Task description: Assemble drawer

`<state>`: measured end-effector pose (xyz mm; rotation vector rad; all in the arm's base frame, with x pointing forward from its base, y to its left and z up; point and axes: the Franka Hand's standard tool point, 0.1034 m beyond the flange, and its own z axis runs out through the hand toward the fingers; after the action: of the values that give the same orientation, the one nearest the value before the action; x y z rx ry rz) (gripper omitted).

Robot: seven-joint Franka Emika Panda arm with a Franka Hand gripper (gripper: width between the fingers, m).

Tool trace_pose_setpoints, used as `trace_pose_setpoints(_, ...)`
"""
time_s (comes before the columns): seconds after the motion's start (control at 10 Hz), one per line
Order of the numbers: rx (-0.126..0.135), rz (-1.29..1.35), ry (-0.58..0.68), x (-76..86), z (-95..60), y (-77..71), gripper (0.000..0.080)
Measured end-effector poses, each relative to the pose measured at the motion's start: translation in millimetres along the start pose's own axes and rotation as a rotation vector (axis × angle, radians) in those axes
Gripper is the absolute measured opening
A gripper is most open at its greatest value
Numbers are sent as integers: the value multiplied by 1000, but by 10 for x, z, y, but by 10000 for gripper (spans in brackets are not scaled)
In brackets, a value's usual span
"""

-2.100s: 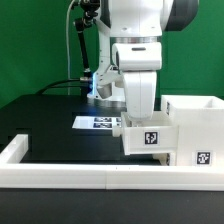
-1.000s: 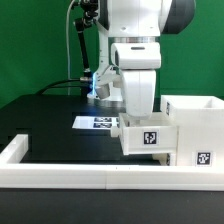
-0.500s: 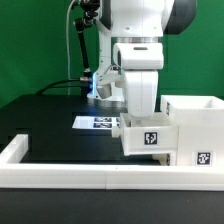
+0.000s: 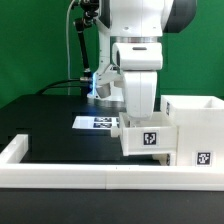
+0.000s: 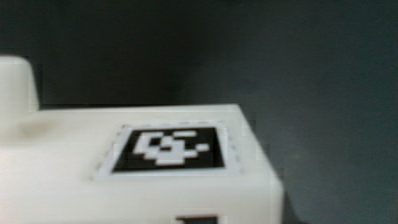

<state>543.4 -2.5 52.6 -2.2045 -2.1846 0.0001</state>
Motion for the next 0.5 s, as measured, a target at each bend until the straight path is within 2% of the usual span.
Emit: trace_pose_setpoints(0.5, -8, -7, 2, 51, 6, -6, 41)
